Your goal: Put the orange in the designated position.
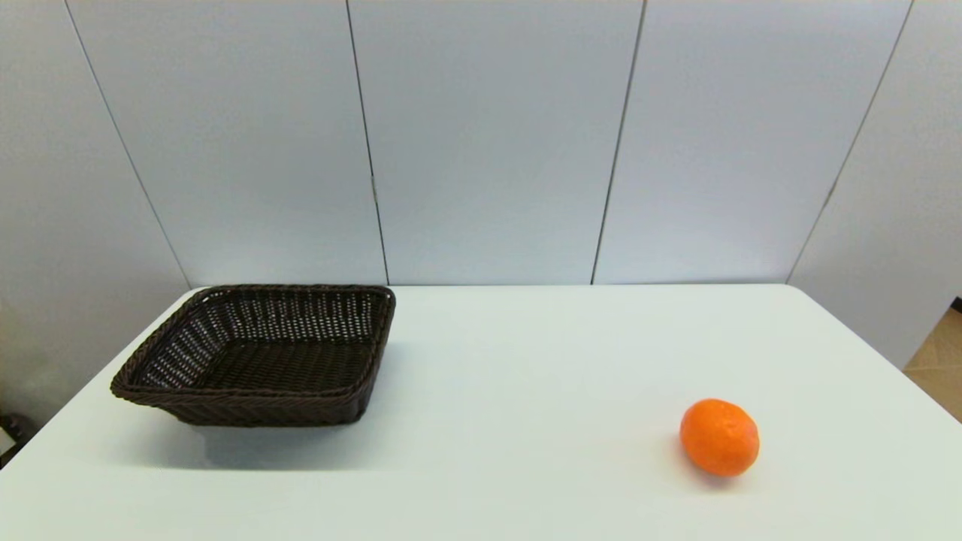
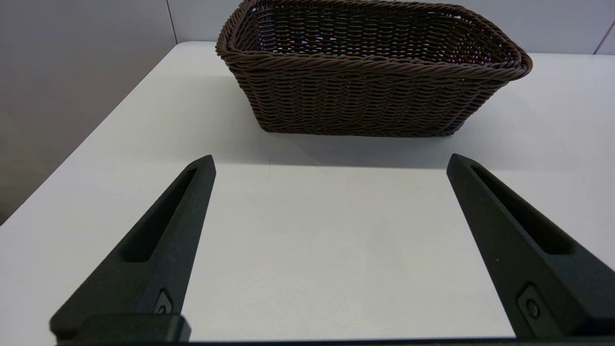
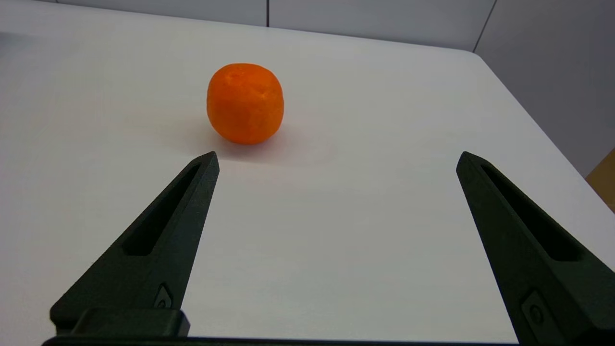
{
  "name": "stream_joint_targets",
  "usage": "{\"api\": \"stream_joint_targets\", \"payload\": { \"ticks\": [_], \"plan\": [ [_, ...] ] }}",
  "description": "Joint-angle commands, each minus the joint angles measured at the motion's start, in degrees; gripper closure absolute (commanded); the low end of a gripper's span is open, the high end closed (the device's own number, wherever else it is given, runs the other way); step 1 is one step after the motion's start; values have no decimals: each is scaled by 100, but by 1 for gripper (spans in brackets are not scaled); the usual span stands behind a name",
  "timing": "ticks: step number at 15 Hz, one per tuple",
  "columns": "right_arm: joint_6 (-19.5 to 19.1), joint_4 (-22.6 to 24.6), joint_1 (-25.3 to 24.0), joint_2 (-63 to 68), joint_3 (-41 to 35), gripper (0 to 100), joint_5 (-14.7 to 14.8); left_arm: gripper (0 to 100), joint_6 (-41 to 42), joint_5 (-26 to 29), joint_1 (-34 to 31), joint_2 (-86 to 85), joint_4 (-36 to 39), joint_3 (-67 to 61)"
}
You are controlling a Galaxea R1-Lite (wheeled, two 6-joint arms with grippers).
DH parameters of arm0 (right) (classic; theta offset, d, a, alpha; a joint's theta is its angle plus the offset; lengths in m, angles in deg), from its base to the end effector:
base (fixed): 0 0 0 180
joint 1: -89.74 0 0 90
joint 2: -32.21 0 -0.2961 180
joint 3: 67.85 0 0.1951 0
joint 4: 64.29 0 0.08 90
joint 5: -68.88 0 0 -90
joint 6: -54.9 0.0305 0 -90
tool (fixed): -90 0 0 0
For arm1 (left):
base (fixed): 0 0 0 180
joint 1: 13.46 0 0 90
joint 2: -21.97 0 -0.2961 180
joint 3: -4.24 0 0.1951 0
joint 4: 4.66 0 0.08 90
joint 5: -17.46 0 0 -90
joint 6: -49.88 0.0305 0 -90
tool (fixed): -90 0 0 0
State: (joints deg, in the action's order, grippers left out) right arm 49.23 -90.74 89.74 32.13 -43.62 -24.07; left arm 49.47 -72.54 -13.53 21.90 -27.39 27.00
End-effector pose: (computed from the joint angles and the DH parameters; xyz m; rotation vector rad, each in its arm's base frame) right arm -0.0079 0.0016 0.0758 -0.0980 0.0348 0.0533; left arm -0.0058 0.0000 0.0755 -0.0072 -0.0017 0.0012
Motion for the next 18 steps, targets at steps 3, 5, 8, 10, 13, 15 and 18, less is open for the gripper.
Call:
{"api": "stream_joint_targets", "payload": {
  "ticks": [3, 5, 8, 10, 13, 15, 18],
  "plan": [
    [4, 0, 0, -1, 2, 0, -13, 0, -2, 0, -1, 7, 6, 0],
    [4, 0, 0, -1, 2, 0, -13, 0, -2, 0, -1, 7, -2, 0],
    [4, 0, 0, -1, 2, 0, -13, 0, -2, 0, -1, 7, 6, 0],
    [4, 0, 0, -1, 2, 0, -13, 0, -2, 0, -1, 7, 6, 0],
    [4, 0, 0, -1, 2, 0, -13, 0, -2, 0, -1, 7, -2, 0],
    [4, 0, 0, -1, 2, 0, -13, 0, -2, 0, -1, 7, 6, 0],
    [4, 0, 0, -1, 2, 0, -13, 0, -20, 0, -1, 7, 6, 0]
  ]
}}
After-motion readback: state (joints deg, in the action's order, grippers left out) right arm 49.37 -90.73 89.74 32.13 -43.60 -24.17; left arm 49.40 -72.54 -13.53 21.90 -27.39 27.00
